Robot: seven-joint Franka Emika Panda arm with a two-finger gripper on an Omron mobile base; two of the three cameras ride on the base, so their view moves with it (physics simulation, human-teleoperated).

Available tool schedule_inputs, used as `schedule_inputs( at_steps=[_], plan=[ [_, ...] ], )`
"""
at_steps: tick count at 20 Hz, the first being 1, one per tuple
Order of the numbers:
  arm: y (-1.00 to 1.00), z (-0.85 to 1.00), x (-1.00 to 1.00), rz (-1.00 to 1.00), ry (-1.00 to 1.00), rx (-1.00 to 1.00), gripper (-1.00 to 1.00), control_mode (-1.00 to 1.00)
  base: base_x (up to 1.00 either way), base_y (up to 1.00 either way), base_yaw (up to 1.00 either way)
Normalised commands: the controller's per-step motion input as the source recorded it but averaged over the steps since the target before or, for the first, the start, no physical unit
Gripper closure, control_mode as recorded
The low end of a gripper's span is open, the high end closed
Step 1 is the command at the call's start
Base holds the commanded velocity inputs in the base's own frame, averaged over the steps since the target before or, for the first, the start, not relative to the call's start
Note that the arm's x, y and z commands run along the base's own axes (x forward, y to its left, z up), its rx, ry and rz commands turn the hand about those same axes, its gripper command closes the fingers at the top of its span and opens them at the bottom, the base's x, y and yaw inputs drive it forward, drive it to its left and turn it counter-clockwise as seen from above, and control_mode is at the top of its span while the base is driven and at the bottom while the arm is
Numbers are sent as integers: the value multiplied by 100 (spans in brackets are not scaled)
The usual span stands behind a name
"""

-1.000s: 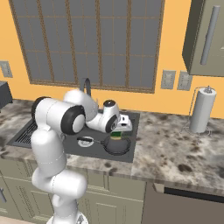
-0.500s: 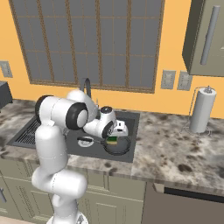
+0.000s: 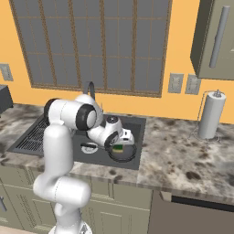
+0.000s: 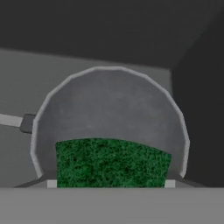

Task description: Pick the pan and sponge and place them into the sink. Then turn on the water.

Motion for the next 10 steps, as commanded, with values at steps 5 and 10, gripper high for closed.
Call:
schedule_inputs(
  at_steps=[5,10],
  plan=[
    [0,-34,12,0,-4,0,100,-100,0,0,0],
    [-1,-16,2,0,-6,0,100,-100,0,0,0]
  ],
)
